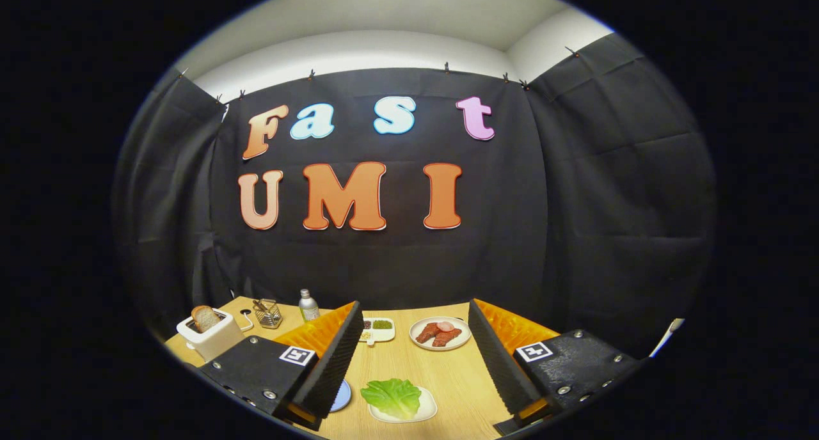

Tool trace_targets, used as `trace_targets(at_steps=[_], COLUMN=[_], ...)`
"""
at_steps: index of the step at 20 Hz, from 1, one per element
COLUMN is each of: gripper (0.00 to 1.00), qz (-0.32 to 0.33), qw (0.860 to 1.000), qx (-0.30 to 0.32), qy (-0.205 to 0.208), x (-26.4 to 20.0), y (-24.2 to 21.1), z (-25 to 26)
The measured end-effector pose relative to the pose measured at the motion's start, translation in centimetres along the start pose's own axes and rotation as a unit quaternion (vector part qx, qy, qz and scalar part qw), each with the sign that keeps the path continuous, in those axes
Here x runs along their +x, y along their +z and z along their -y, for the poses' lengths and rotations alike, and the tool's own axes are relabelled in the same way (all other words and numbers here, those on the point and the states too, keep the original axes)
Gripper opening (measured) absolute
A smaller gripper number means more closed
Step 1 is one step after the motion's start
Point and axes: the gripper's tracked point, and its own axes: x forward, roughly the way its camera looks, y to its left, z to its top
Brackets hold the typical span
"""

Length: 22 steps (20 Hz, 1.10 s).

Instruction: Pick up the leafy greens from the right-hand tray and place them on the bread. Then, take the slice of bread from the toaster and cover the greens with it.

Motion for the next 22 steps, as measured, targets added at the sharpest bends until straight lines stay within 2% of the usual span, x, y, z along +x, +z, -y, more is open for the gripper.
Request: trace_targets(at_steps=[8,13,22], gripper=[0.98,0.99,0.99], qz=[-0.031,-0.094,-0.177], qw=[0.999,0.994,0.98], qx=[0.008,0.016,-0.036], qy=[0.038,0.058,0.078], x=[1.9,3.3,6.5], y=[-4.8,-10.7,-20.1], z=[-2.3,-3.6,-5.0])
